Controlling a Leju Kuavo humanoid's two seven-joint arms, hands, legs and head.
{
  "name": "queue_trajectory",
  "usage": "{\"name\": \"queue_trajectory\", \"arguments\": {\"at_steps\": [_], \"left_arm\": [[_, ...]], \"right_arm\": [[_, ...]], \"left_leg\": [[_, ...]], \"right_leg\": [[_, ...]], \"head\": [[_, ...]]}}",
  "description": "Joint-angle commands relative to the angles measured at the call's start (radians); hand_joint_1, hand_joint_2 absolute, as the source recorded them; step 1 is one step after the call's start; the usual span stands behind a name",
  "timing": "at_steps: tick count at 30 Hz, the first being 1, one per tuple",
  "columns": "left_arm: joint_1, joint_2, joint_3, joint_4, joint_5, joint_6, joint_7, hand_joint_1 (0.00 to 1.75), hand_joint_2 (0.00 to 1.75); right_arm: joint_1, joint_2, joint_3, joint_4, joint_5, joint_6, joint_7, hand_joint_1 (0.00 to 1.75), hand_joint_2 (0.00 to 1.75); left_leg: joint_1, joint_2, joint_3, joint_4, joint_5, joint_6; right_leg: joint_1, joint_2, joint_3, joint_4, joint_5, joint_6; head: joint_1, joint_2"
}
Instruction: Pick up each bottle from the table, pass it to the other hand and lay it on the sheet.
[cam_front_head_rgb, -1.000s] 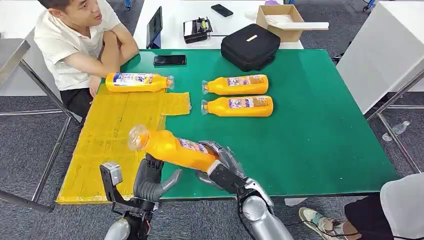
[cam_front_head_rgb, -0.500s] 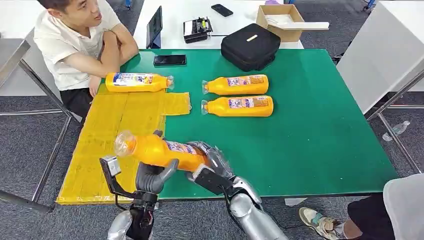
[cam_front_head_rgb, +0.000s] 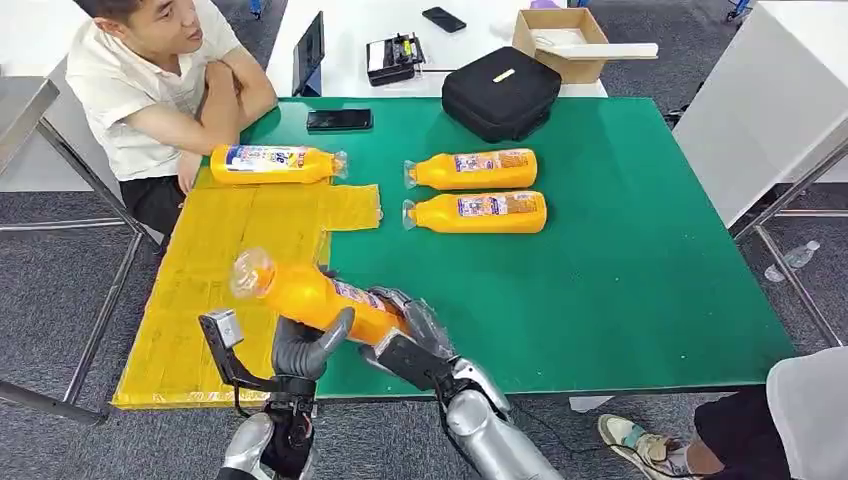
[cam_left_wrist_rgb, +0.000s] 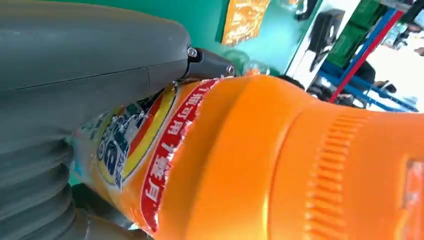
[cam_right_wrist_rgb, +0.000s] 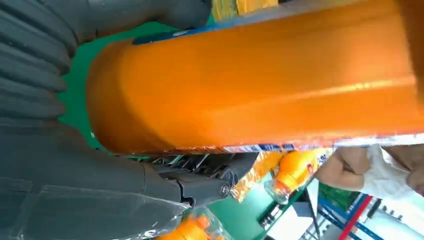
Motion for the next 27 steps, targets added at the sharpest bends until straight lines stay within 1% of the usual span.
{"name": "queue_trajectory", "arguments": {"at_steps": [1, 3, 4, 5, 6, 8, 9, 10, 11, 12, 13, 14, 15, 16, 17, 19, 20, 21, 23, 24, 25, 26, 27], "left_arm": [[-0.047, -0.041, 0.005, -0.002, 0.001, 0.019, -0.013, 1.75, 1.75], [-0.023, -0.041, 0.008, -0.043, 0.008, 0.019, -0.02, 1.75, 1.75], [-0.008, -0.041, 0.01, -0.069, 0.004, 0.022, -0.022, 1.75, 1.75], [0.008, -0.041, 0.014, -0.093, 0.003, 0.023, -0.021, 1.75, 1.75], [0.02, -0.041, 0.015, -0.115, -0.008, 0.021, -0.019, 1.75, 1.75], [0.032, -0.041, 0.014, -0.147, -0.042, 0.031, -0.023, 1.75, 1.75], [0.033, -0.041, 0.016, -0.164, -0.104, 0.057, -0.026, 1.75, 1.75], [0.029, -0.037, 0.014, -0.171, -0.152, 0.079, -0.029, 1.75, 1.75], [0.022, -0.034, 0.013, -0.172, -0.219, 0.108, -0.006, 1.75, 1.75], [0.007, -0.018, -0.002, -0.171, -0.351, 0.15, 0.007, 1.75, 1.75], [-0.012, -0.004, -0.01, -0.169, -0.559, 0.196, 0.058, 1.75, 1.75], [-0.018, -0.01, 0.011, -0.174, -0.646, 0.194, 0.074, 1.75, 1.75], [-0.033, 0.004, 0.016, -0.176, -0.812, 0.218, 0.097, 1.75, 1.75], [-0.036, -0.008, 0.058, -0.189, -0.919, 0.198, 0.124, 1.75, 1.75], [-0.043, 0.005, 0.069, -0.197, -1.081, 0.231, 0.144, 1.75, 1.75], [-0.04, 0.012, 0.099, -0.227, -1.295, 0.231, 0.15, 1.75, 1.75], [-0.037, 0.008, 0.11, -0.236, -1.344, 0.238, 0.154, 1.75, 1.75], [-0.033, -0.002, 0.124, -0.241, -1.356, 0.23, 0.148, 1.75, 1.75], [-0.04, 0.021, 0.104, -0.23, -1.546, 0.25, 0.173, 1.75, 1.75], [-0.043, 0.023, 0.099, -0.213, -1.603, 0.252, 0.188, 1.75, 1.75], [-0.047, 0.034, 0.091, -0.198, -1.651, 0.253, 0.192, 1.75, 1.75], [-0.05, 0.035, 0.091, -0.174, -1.691, 0.252, 0.204, 1.75, 1.75], [-0.056, 0.046, 0.087, -0.14, -1.762, 0.249, 0.227, 1.75, 1.75]], "right_arm": [[0.01, -0.002, -0.017, 0.101, -0.001, 0.0, -0.002, 1.75, 1.75], [0.028, 0.017, -0.047, 0.106, -0.023, 0.0, 0.003, 1.75, 1.75], [0.042, 0.03, -0.06, 0.1, -0.03, 0.0, 0.007, 0.28, 1.75], [0.057, 0.044, -0.07, 0.093, -0.042, 0.009, 0.01, 0.0, 1.75], [0.066, 0.051, -0.063, 0.094, -0.043, 0.026, 0.02, 0.0, 1.75], [0.079, 0.063, -0.051, 0.101, -0.041, 0.021, 0.02, 0.0, 1.75], [0.083, 0.074, -0.057, 0.108, -0.052, 0.009, 0.022, 0.0, 1.75], [0.085, 0.077, -0.061, 0.107, -0.052, -0.005, 0.024, 0.0, 1.75], [0.086, 0.079, -0.067, 0.105, -0.053, -0.018, 0.027, 0.0, 1.75], [0.088, 0.078, -0.078, 0.096, -0.052, -0.037, 0.032, 0.0, 1.75], [0.095, 0.072, -0.094, 0.073, -0.034, -0.077, 0.036, 0.0, 1.75], [0.101, 0.07, -0.112, 0.053, -0.033, -0.082, 0.037, 0.0, 1.75], [0.104, 0.067, -0.136, 0.031, -0.021, -0.104, 0.039, 0.0, 1.75], [0.109, 0.064, -0.163, -0.001, 0.011, -0.129, 0.04, 0.0, 1.75], [0.111, 0.066, -0.198, -0.034, 0.036, -0.17, 0.039, 0.0, 1.75], [0.116, 0.07, -0.271, -0.113, 0.088, -0.208, 0.039, 0.0, 1.75], [0.113, 0.072, -0.3, -0.145, 0.097, -0.216, 0.033, 0.0, 1.75], [0.116, 0.074, -0.314, -0.169, 0.11, -0.198, 0.038, 0.0, 1.75], [0.116, 0.078, -0.35, -0.223, 0.14, -0.228, 0.018, 0.0, 1.75], [0.117, 0.075, -0.364, -0.262, 0.142, -0.238, 0.012, 0.0, 1.75], [0.118, 0.073, -0.372, -0.288, 0.142, -0.239, 0.0, 0.0, 1.75], [0.122, 0.073, -0.384, -0.317, 0.143, -0.238, -0.003, 0.0, 1.75], [0.124, 0.072, -0.397, -0.35, 0.14, -0.242, -0.014, 0.0, 1.75]], "left_leg": [[0.001, -0.001, 0.001, 0.0, 0.0, 0.0], [0.001, -0.001, 0.002, 0.0, 0.0, 0.0], [0.001, -0.001, 0.004, 0.0, -0.002, 0.0], [0.001, -0.001, 0.003, 0.0, -0.001, 0.0], [0.001, 0.0, 0.004, 0.0, -0.002, 0.0], [0.001, 0.001, 0.003, 0.0, -0.002, 0.0], [0.001, 0.001, 0.005, 0.0, -0.003, 0.0], [0.001, 0.0, 0.002, 0.0, -0.002, 0.0], [0.001, 0.0, 0.004, 0.001, -0.003, 0.0], [0.001, 0.001, 0.002, 0.0, -0.002, 0.0], [0.0, 0.001, 0.0, 0.0, -0.001, 0.0], [0.001, 0.003, 0.006, 0.0, -0.004, 0.0], [0.001, -0.001, 0.0, 0.0, -0.001, 0.0], [0.001, -0.001, 0.002, 0.0, -0.001, 0.0], [0.0, -0.003, -0.001, 0.0, 0.0, 0.0], [0.001, -0.001, 0.001, 0.001, -0.001, 0.0], [0.0, 0.0, 0.0, 0.001, -0.001, 0.0], [0.0, 0.0, -0.001, 0.0, 0.0, 0.0], [0.0, 0.001, -0.001, 0.0, 0.0, 0.0], [0.0, 0.001, 0.001, 0.001, -0.002, 0.0], [0.0, 0.0, -0.001, 0.0, 0.0, 0.0], [0.0, -0.001, 0.001, 0.0, -0.001, 0.0], [-0.001, -0.001, -0.001, 0.0, 0.0, 0.0]], "right_leg": [[0.001, -0.003, 0.003, -0.001, -0.001, -0.002], [0.001, -0.003, 0.003, -0.001, -0.001, -0.002], [0.002, -0.003, 0.006, -0.001, -0.002, -0.004], [0.002, -0.003, 0.004, -0.001, -0.001, -0.003], [0.002, -0.003, 0.005, -0.001, -0.002, -0.004], [0.001, -0.001, 0.004, -0.001, -0.002, -0.003], [0.002, -0.002, 0.006, -0.001, -0.003, -0.004], [0.001, -0.002, 0.004, -0.001, -0.002, -0.003], [0.002, -0.001, 0.006, 0.0, -0.003, -0.004], [0.001, 0.0, 0.003, 0.0, -0.002, -0.003], [0.001, 0.0, 0.002, 0.0, -0.001, -0.002], [0.002, 0.001, 0.008, 0.0, -0.003, -0.006], [0.001, -0.003, 0.002, 0.0, -0.001, -0.003], [0.002, -0.003, 0.004, 0.0, -0.002, -0.004], [0.001, -0.003, 0.001, 0.0, -0.001, -0.003], [0.002, -0.002, 0.003, 0.0, -0.001, -0.004], [0.001, -0.001, 0.001, 0.001, -0.001, -0.004], [0.0, -0.001, 0.0, 0.001, 0.0, -0.003], [0.0, 0.0, 0.0, 0.001, 0.0, -0.003], [0.001, 0.0, 0.002, 0.001, -0.001, -0.004], [0.0, -0.002, 0.001, 0.001, 0.0, -0.003], [0.001, -0.002, 0.003, 0.001, -0.001, -0.004], [0.0, -0.002, 0.001, 0.0, 0.0, -0.003]], "head": [[0.0, 0.0], [0.0, 0.0], [0.0, 0.0], [0.0, 0.0], [0.0, 0.0], [0.0, 0.0], [0.0, 0.0], [0.0, 0.0], [0.0, 0.0], [0.0, 0.0], [0.0, 0.0], [0.0, 0.0], [0.0, 0.0], [0.0, 0.0], [0.0, 0.0], [0.0, 0.0], [0.0, 0.0], [0.001, 0.0], [0.0, 0.0], [0.0, 0.0], [0.0, 0.0], [0.0, 0.0], [0.0, 0.0]]}}
